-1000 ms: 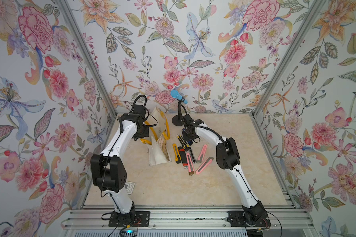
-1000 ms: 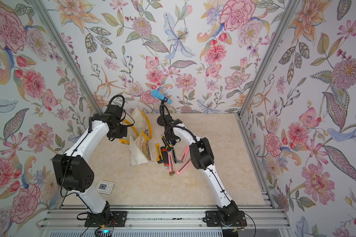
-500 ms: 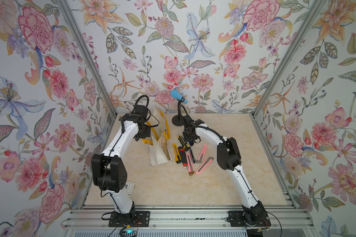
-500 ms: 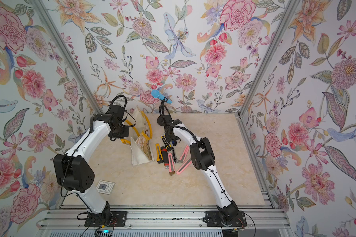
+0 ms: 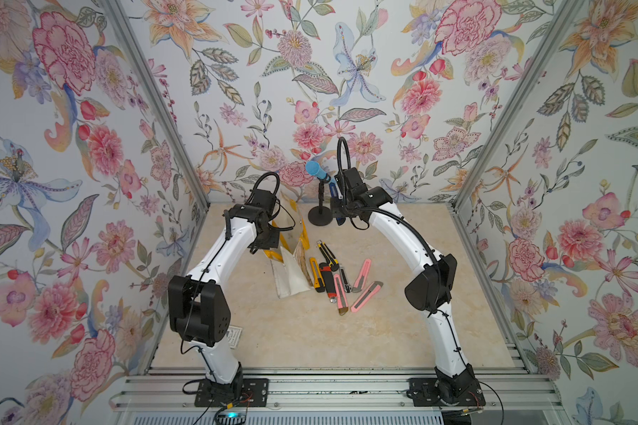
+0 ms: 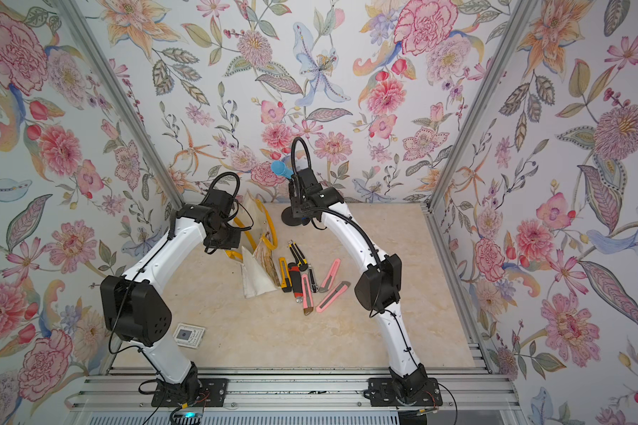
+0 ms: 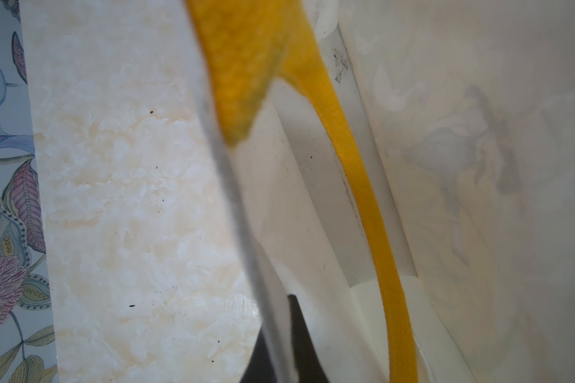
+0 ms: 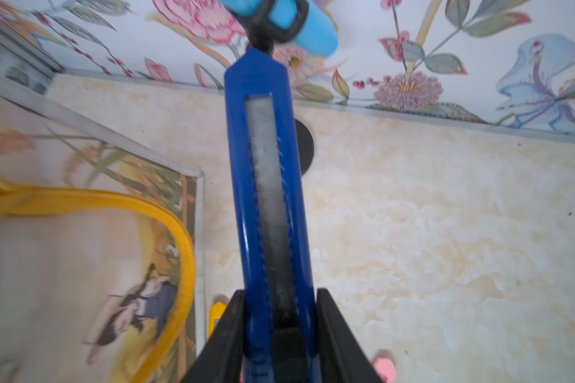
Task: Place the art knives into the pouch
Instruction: Pick up the utility knife at the center of the board, then place the utility knife in the pouch.
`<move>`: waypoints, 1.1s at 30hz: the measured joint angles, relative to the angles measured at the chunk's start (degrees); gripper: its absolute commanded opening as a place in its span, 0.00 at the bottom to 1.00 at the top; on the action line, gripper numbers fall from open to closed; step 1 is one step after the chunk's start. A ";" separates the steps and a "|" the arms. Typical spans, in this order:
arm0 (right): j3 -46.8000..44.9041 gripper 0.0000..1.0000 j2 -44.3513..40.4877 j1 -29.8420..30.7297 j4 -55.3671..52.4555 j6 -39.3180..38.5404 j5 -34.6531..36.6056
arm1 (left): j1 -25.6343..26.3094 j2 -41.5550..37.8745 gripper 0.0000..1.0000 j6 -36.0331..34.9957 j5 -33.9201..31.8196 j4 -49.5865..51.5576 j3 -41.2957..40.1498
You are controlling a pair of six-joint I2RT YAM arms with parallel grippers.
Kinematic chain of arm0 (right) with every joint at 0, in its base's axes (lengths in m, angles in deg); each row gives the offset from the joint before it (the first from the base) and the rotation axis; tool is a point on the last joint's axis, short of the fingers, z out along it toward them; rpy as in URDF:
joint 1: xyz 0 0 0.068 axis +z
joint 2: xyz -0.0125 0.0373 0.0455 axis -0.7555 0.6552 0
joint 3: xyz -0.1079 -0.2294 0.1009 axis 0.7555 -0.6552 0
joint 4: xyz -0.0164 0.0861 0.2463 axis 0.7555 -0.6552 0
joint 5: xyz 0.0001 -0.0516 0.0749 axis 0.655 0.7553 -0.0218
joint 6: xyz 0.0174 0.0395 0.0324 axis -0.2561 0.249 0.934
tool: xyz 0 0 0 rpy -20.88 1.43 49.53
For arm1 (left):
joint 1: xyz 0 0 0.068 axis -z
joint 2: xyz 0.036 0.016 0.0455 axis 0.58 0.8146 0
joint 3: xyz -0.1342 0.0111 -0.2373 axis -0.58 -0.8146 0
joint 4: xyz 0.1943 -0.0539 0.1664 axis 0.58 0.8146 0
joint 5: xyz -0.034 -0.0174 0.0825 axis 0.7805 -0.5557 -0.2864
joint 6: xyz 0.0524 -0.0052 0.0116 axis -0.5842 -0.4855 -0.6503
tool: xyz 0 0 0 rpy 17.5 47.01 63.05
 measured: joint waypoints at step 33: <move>-0.07 0.19 5.38 10.29 7.41 11.02 -18.97 | 0.98 -2.25 0.00 -1.92 0.20 -1.70 -2.97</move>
